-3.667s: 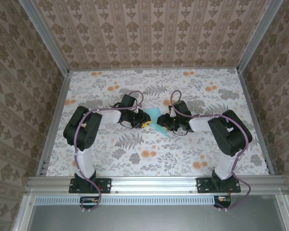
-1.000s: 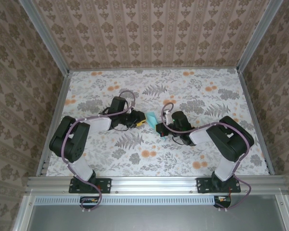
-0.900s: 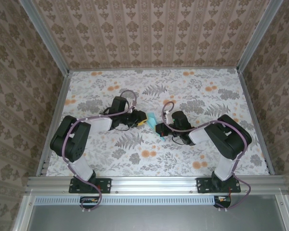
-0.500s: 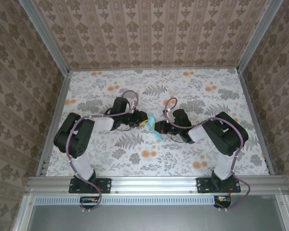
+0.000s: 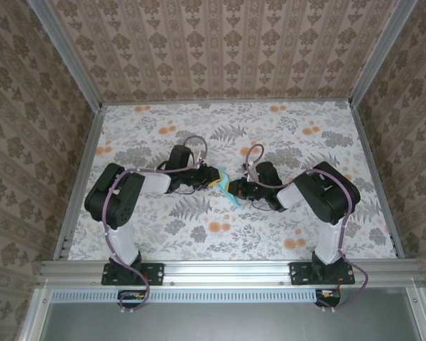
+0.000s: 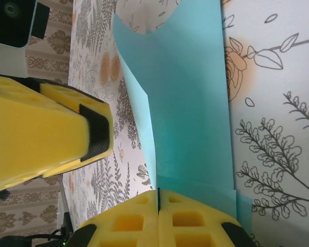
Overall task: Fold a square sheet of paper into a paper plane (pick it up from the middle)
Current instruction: Fold the wing for the fifth time at the center of the table.
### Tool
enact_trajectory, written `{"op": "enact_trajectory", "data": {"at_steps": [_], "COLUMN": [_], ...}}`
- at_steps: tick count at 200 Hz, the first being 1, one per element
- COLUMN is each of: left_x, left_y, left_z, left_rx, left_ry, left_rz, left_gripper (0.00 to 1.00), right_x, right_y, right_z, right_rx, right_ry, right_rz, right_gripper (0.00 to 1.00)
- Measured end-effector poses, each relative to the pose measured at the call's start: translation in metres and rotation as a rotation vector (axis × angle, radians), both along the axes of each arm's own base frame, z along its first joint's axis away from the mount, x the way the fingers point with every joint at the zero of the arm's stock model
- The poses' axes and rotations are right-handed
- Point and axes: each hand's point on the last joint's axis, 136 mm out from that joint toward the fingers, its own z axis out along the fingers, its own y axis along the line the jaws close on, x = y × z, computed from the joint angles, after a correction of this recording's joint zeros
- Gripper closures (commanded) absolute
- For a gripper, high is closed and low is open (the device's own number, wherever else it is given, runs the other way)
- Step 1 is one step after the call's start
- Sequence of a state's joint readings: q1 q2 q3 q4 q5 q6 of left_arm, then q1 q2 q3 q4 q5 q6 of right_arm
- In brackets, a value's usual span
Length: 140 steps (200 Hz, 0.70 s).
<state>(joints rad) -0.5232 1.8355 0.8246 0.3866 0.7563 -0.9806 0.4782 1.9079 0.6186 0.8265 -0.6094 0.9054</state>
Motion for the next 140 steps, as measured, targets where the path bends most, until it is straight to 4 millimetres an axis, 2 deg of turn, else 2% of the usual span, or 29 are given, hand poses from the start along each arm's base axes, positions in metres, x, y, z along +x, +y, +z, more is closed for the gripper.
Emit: {"op": "enact_trajectory", "data": {"at_steps": [33, 140], "left_x": [-0.001, -0.001], "left_y": [0.000, -0.001], "left_z": [-0.008, -0.026], "left_rx": [0.006, 0.024], "left_ry": [0.009, 0.038], "left_rz": [-0.007, -0.017], "left_gripper": [0.81, 0.85], "right_x": [0.000, 0.004], "right_y": [0.000, 0.002], "right_z": [-0.006, -0.007], "right_rx": [0.006, 0.018], "right_ry": [0.030, 0.062], "right_rz": [-0.003, -0.003], "right_gripper": [1.00, 1.00]}}
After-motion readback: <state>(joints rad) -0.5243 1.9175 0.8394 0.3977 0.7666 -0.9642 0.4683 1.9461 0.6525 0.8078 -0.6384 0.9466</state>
